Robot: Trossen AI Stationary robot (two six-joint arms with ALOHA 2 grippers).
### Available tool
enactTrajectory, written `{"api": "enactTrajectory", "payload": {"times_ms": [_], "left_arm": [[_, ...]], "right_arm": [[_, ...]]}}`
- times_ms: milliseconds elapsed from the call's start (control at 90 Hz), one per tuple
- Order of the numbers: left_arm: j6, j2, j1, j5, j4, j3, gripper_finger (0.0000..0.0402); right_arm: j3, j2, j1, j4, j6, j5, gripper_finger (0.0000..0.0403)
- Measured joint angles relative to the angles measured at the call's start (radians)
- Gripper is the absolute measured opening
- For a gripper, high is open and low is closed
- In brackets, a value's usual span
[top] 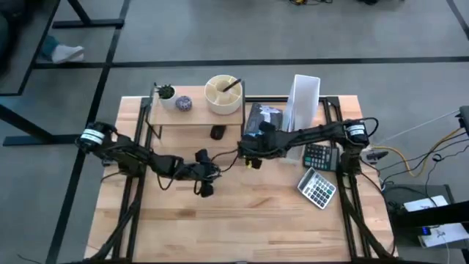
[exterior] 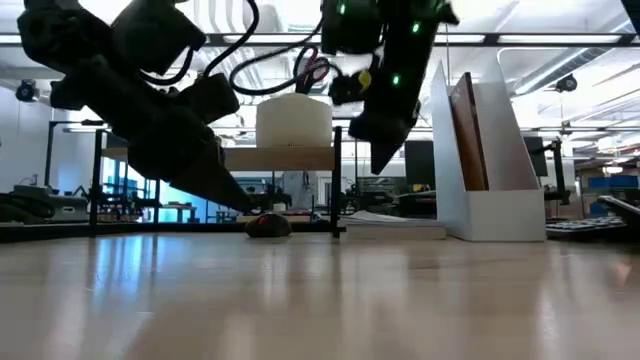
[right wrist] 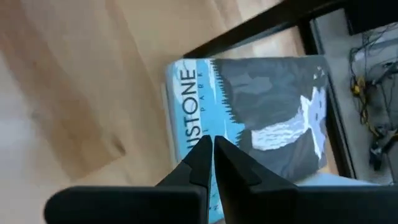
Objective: Stock shelves
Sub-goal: Put the blue book into the white file holder
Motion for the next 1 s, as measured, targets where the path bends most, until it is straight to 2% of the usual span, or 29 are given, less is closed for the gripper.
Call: {"api": "enactTrajectory", "payload": {"times_ms": [256,378,556,744,867,1000], "left_arm": [[-0.036,0.0,0.0,0.001,-0.037,-0.002,0.0098],[-0.067,0.0,0.0,0.0,-0.116,-0.002,0.0098],[-0.079,0.0,0.0,-0.005,-0.133,-0.002,0.0098],[-0.092,0.0,0.0,-0.008,-0.207,-0.002,0.0098],[-0.121,-0.001,0.0,-0.043,-0.255,-0.001,0.0098],[-0.079,-0.001,0.001,-0.065,-0.169,-0.004,0.0098]], "right_arm": [[-0.074,0.06,-0.076,0.002,-0.021,-0.005,0.0],[-0.103,0.075,-0.084,0.007,-0.031,-0.082,0.0],[-0.109,0.073,-0.054,0.016,-0.037,-0.125,0.0],[-0.073,0.056,0.042,0.003,-0.025,-0.306,0.0],[-0.037,0.018,0.138,-0.011,0.004,-0.212,0.0],[-0.034,-0.012,0.239,-0.045,-0.022,-0.084,0.0]]}}
